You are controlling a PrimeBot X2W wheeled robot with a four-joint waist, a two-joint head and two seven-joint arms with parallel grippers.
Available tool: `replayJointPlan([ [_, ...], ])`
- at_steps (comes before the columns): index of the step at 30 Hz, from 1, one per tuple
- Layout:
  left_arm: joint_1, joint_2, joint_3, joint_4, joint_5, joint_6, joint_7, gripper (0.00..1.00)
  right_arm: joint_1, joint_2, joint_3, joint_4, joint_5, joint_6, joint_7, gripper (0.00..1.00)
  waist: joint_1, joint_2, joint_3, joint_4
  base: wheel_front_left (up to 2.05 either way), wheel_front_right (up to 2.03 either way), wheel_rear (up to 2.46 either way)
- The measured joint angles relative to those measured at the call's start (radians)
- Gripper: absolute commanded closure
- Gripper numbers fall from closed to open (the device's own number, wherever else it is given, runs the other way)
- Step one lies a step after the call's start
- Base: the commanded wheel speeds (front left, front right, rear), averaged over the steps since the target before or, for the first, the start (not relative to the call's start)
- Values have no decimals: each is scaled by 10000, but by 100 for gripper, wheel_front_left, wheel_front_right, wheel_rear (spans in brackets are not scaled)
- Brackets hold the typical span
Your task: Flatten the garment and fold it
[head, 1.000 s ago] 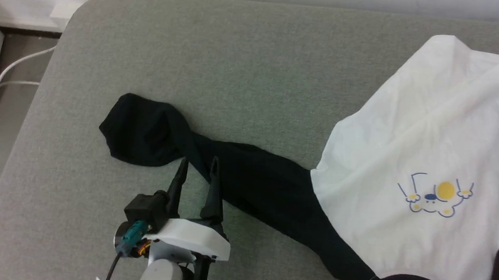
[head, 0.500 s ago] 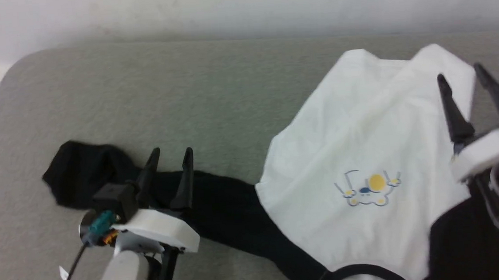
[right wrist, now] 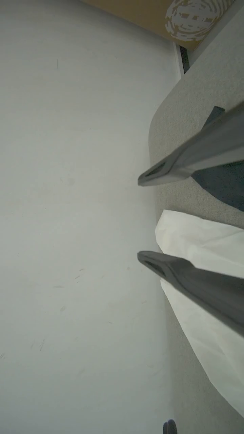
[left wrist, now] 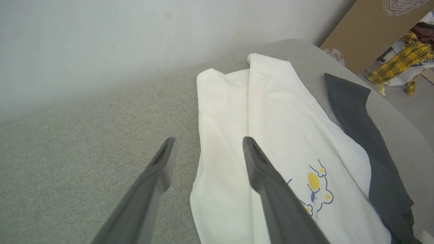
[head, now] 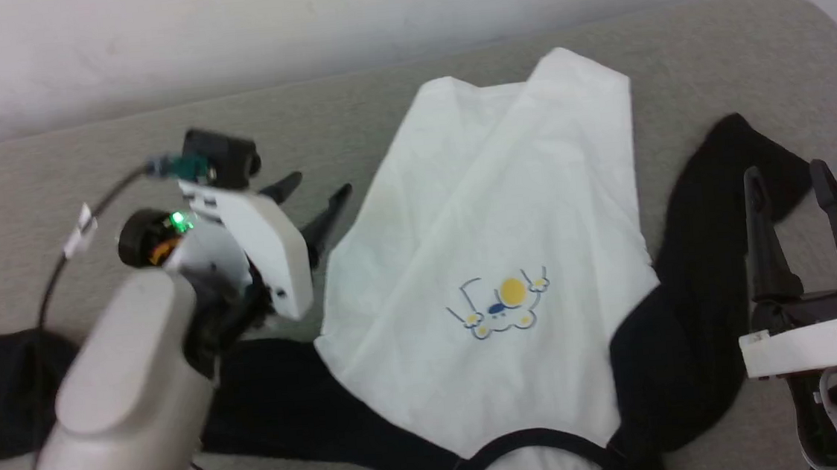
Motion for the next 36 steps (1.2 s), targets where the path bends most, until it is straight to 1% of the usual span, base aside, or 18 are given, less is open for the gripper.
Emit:
replayJointPlan([
  [3, -899, 456, -456, 476, -830, -2, 1154, 0, -13, 82, 67, -142, -58, 0, 82, 0, 0, 0, 229, -415, 0, 0, 0],
  [8, -1911, 988, -1181, 1413, -1476, -2, 2345, 0, -97, 142, 92, -128, -65, 0, 61, 0, 0, 0, 668, -1061, 0, 0, 0],
  [13, -2417, 1231, -1751, 2291, -1513, -2, 2520, 0, -104, 161, 157, 86, 96, 0, -140, 0, 1, 0, 1145, -1611, 0, 0, 0],
  [18, -2536, 1266, -2288, 2842, -1862, -2, 2412, 0, -108, 167, 178, 393, 293, 0, -309, 0, 1, 0, 1568, -2063, 0, 0, 0],
  [19, -2572, 1285, -2355, 2892, -1960, -2, 2366, 28, -112, 167, 178, 435, 293, 0, -339, 0, 1, 0, 1638, -2134, 0, 0, 0],
  [20, -2645, 1325, -2397, 2936, -2029, -2, 2328, 91, -118, 171, 178, 460, 293, 0, -372, 0, 0, 0, 1700, -2193, 0, 0, 0],
  [21, -2738, 1377, -2429, 3003, -2033, -2, 2224, 100, -120, 171, 173, 481, 291, 0, -376, 0, 0, 0, 1757, -2241, 0, 0, 0],
  [23, -2905, 1421, -2406, 3296, -1914, -2, 1662, 100, -120, 169, 184, 512, 268, 0, -378, 0, 1, 0, 1841, -2294, 0, 0, 0],
  [25, -3018, 1417, -2339, 3630, -1672, 35, 886, 100, -124, 171, 230, 527, 176, 0, -368, 0, 2, 0, 1837, -2277, 0, 0, 0],
  [33, -4002, 1467, -1233, 4671, -1118, 1080, -2782, 100, -125, 173, 485, 523, -33, 0, 36, 0, -1, 0, 1571, -1884, 0, 0, 0],
  [36, -4233, 1616, -999, 5124, -1022, 1344, -3613, 100, -123, 174, 539, 568, -56, 0, 267, 0, 0, 0, 1500, -1724, 0, 0, 0],
])
